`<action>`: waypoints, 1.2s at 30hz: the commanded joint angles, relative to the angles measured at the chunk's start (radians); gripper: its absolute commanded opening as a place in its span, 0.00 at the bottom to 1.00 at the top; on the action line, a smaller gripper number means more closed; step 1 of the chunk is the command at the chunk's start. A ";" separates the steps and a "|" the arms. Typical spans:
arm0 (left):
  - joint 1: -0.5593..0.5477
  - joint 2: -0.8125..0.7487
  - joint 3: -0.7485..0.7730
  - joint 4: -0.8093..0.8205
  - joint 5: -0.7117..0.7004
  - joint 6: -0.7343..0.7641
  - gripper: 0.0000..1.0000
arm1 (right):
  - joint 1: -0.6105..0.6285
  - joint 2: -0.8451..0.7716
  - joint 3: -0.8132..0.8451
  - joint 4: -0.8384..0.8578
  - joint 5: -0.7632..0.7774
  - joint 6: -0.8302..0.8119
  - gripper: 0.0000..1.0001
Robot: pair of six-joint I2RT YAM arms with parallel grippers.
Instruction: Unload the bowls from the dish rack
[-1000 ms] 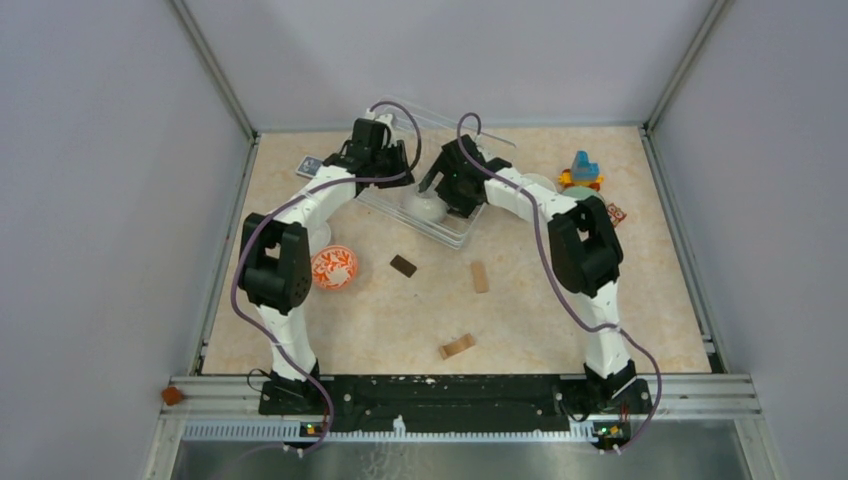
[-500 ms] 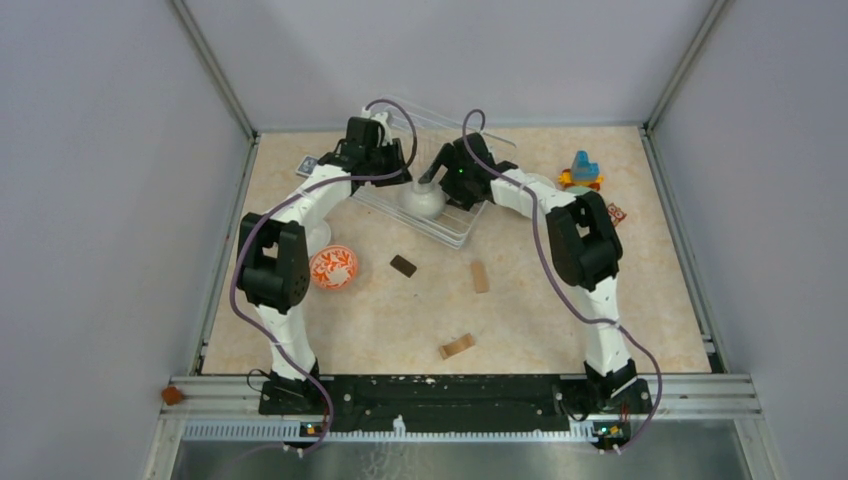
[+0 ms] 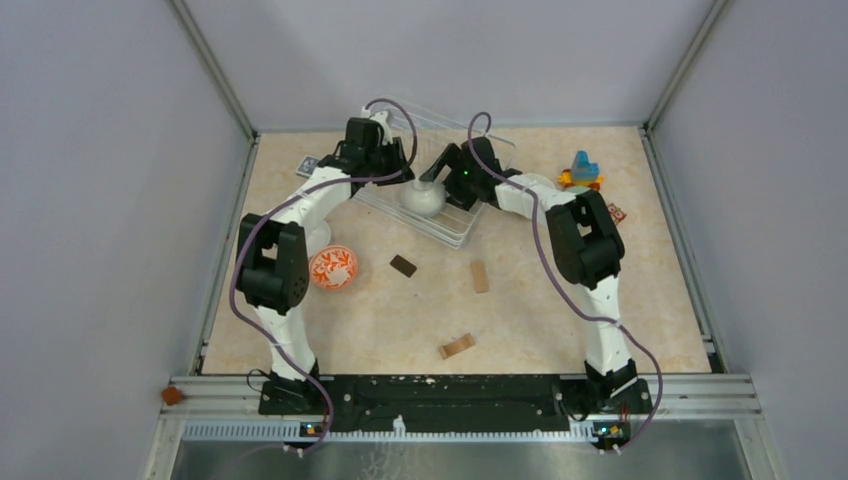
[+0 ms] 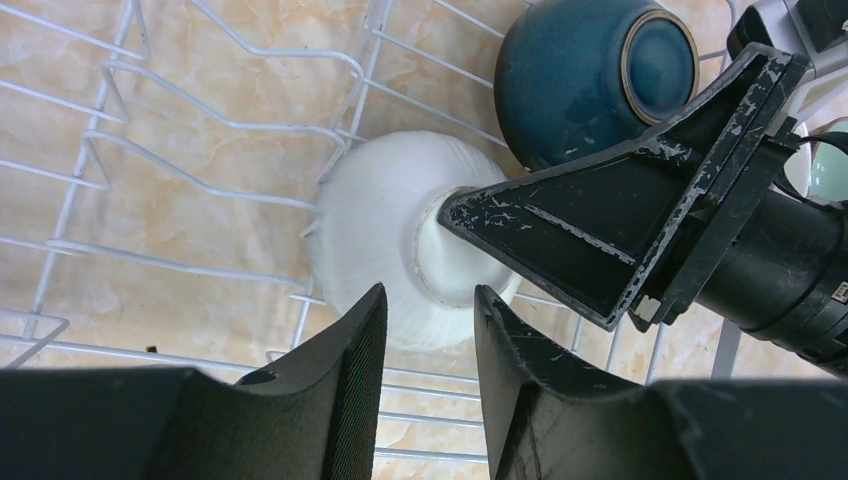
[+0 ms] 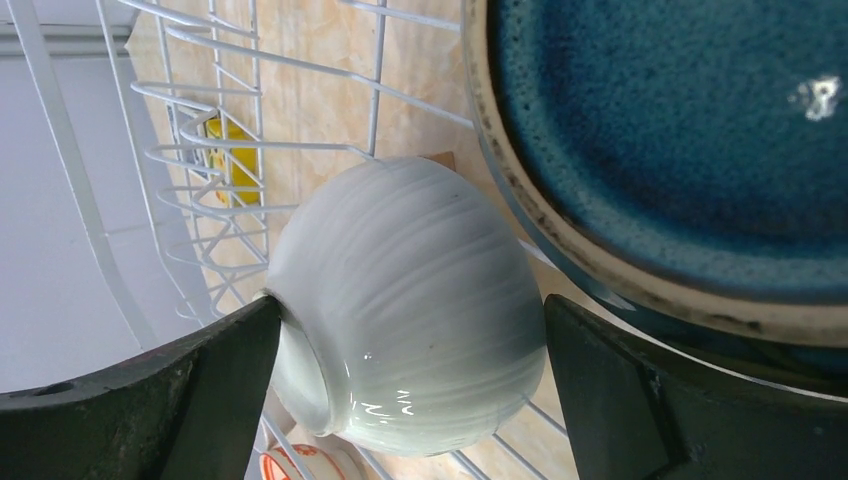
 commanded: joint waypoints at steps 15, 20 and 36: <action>0.014 -0.137 -0.072 0.095 0.025 -0.015 0.43 | -0.003 -0.115 -0.168 0.223 -0.082 0.001 0.74; 0.014 -0.151 -0.090 0.109 0.037 -0.020 0.43 | -0.003 -0.184 -0.186 0.235 -0.061 -0.100 0.56; 0.013 -0.228 -0.164 0.084 0.052 -0.033 0.42 | 0.013 -0.318 -0.088 -0.008 0.163 -0.543 0.49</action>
